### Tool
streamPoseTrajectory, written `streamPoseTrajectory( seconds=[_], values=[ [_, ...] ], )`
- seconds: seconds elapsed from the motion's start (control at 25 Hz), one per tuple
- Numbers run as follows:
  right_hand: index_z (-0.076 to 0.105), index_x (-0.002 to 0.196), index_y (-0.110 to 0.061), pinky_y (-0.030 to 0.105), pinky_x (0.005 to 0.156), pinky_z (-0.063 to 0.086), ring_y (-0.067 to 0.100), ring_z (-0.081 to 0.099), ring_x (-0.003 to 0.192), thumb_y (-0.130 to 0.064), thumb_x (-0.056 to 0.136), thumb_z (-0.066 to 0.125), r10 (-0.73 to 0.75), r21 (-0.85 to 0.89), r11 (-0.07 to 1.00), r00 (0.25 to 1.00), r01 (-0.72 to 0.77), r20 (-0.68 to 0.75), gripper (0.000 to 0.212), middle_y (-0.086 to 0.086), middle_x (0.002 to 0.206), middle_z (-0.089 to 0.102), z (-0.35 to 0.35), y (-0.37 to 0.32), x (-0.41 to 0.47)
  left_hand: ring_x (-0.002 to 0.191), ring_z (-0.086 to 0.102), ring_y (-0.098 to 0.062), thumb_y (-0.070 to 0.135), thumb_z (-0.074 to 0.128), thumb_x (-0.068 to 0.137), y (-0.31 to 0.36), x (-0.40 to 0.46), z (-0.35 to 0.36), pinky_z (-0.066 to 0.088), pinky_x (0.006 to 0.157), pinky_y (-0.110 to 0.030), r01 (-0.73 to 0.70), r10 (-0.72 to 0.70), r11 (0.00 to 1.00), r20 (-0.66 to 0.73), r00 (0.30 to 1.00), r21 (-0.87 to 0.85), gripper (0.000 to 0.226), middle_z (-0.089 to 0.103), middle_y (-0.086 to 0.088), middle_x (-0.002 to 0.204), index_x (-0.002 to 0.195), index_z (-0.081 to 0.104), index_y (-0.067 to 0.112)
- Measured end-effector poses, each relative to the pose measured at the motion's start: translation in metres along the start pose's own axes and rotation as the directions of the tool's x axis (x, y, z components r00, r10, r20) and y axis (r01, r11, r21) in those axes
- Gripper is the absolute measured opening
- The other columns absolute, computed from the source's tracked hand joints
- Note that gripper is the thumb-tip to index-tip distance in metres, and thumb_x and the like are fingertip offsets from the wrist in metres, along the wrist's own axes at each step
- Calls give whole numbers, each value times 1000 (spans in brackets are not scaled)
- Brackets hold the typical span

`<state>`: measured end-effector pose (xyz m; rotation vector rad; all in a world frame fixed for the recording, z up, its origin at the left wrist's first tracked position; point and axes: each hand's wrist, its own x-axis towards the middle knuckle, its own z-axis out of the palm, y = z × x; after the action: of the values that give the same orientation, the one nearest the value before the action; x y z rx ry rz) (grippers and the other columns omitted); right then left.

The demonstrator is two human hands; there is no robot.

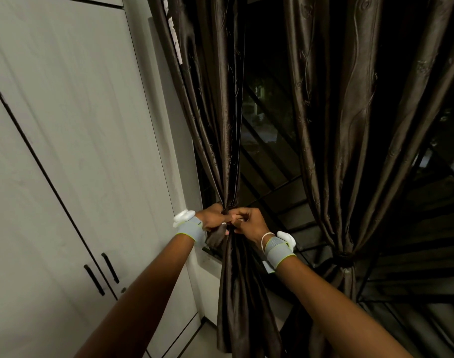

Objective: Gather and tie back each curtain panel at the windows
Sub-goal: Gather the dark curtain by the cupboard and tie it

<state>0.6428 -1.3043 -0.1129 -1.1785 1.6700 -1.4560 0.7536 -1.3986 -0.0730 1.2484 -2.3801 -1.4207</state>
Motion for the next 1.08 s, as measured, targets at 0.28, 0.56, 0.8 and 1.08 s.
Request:
streamPoseTrajectory(
  seconds=[0.28, 0.56, 0.8, 1.08],
  values=[
    [62, 93, -17, 33, 63, 60, 23, 72, 78, -23, 74, 78, 142, -44, 989, 989, -144, -49, 26, 5, 80, 69, 6, -6, -5, 65, 55, -17, 16, 42, 100, 2, -1, 12, 46, 59, -25, -20, 26, 999, -179, 984, 37, 23, 55, -6, 72, 95, 55, -2],
    [43, 95, -19, 33, 71, 47, 30, 64, 93, -41, 63, 82, 25, -440, 897, 999, -33, -24, 55, 6, 102, 66, 21, -8, -7, 75, 57, -27, 24, 39, 102, -1, 1, 14, 41, 65, -30, 23, -5, 996, -205, 979, 88, 37, 58, -15, 76, 72, 52, 6],
    [66, 91, -26, 28, 82, 48, 26, 65, 102, -27, 74, 69, -12, -454, 891, 996, -31, -92, 17, 1, 99, 71, 9, -2, -4, 106, 62, -40, 37, 33, 103, -4, -21, 19, 49, 83, -43, 191, 227, 632, -415, 881, 751, 41, 62, -17, 115, 111, 58, 5],
    [62, 92, -25, 33, 78, 53, 25, 66, 95, -21, 76, 64, -192, -475, 872, 974, 114, -118, 17, -2, 93, 71, 2, -11, -5, 87, 69, -27, 16, 58, 90, -1, -37, 24, 49, 59, -31, 328, 335, 505, -531, 778, 799, 9, 69, -4, 96, 96, 65, 16]
  ],
)
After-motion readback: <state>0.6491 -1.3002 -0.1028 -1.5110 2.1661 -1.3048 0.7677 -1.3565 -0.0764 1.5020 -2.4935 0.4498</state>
